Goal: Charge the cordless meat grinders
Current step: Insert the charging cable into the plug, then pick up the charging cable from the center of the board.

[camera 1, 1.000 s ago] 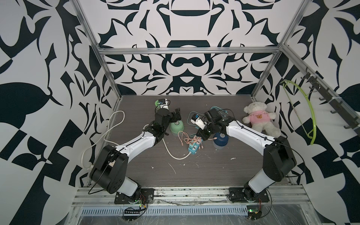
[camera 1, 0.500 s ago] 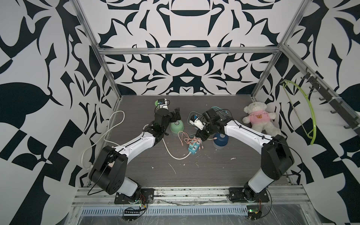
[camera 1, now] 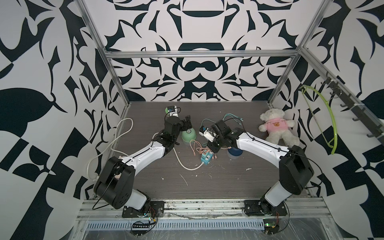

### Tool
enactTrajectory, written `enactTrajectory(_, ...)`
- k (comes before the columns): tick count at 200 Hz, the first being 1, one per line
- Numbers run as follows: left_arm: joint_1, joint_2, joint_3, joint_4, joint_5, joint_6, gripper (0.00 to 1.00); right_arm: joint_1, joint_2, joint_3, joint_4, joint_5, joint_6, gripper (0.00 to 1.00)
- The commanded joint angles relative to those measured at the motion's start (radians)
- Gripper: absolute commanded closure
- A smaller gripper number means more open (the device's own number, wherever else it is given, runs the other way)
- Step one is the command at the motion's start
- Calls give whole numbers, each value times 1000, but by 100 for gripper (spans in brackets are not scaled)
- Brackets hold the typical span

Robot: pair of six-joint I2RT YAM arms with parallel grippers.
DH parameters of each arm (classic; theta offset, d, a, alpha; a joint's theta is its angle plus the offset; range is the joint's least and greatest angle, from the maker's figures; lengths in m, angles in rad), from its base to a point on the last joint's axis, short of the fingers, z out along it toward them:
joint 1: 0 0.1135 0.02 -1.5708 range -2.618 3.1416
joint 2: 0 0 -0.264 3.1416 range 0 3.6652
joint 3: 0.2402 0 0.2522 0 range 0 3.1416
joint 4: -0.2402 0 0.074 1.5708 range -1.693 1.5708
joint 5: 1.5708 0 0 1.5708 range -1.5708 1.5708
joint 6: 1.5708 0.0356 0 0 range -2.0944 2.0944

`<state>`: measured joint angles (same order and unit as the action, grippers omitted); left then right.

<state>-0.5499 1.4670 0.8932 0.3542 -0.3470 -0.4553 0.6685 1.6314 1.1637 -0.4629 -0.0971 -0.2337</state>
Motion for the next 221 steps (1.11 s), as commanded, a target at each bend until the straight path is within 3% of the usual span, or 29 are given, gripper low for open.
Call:
enactTrajectory(1,-1,-30,-16,-11,-15,9,0,3,52,-78,-93,55,15,100)
enactTrajectory(62,-1,-33,-16,-12,-14,15,0,2,19,-38,-73,-7,36,100)
enactTrajectory(119,-2,-34,-10,-14,-17,15,0,-3,-74,30,8,-91,89,65)
enactTrajectory(167,-1,-34,-8,-14,-20,18,0,-58,-174,36,5,-130,135,60)
enactTrajectory(201,-1,-37,-5,-16,-47,44,0,-161,-311,-6,34,-89,196,60)
enactTrajectory(221,4,-37,5,-20,-88,64,1,-274,-317,16,43,87,406,61)
